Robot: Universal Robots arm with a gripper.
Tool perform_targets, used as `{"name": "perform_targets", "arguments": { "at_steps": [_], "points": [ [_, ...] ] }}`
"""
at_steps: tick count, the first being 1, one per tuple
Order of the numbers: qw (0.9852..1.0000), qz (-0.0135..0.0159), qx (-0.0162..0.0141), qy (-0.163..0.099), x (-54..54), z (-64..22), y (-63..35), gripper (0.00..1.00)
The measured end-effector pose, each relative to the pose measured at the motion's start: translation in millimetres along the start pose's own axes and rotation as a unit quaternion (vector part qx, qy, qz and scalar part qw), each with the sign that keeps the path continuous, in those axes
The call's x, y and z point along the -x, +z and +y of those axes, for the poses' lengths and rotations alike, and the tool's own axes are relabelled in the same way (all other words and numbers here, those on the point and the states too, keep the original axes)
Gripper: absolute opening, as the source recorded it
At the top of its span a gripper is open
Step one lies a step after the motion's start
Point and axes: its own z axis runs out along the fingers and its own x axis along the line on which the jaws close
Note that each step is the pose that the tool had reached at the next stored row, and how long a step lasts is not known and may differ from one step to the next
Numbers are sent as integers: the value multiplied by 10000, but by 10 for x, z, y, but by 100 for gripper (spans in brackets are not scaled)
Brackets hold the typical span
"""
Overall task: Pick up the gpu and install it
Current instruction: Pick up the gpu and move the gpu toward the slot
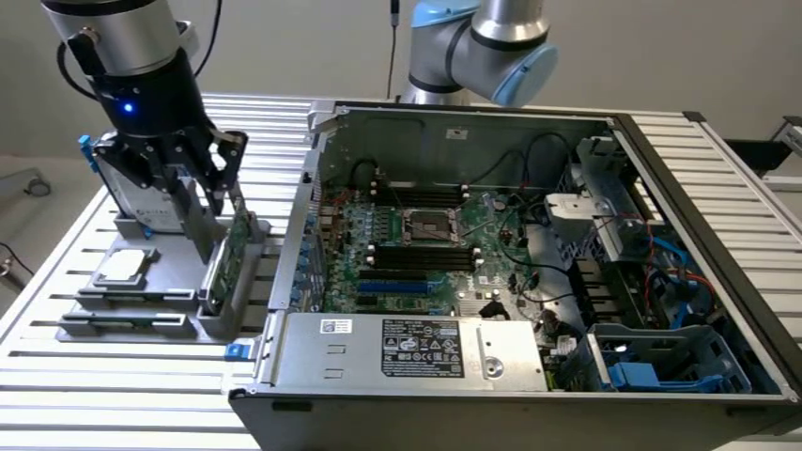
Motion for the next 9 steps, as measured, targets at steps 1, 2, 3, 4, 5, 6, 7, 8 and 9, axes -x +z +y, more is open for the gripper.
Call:
{"name": "perform_targets", "arguments": {
  "at_steps": [1, 2, 3, 4, 5, 6, 7, 8, 9],
  "points": [
    [10000, 2, 0, -36, 0, -1, 18, 42],
    [10000, 2, 0, -59, 0, -1, 37, 42],
    [10000, 3, 0, -73, 0, -2, 55, 42],
    [10000, 3, 0, -80, 0, -3, 73, 42],
    [10000, 3, 0, -82, 0, -4, 91, 42],
    [10000, 4, 0, -82, 0, -4, 109, 42],
    [10000, 4, 0, -83, 0, -5, 127, 42],
    [10000, 4, 0, -83, 0, -6, 146, 42],
    [10000, 3, 0, -83, 0, -7, 164, 42]
  ]
}}
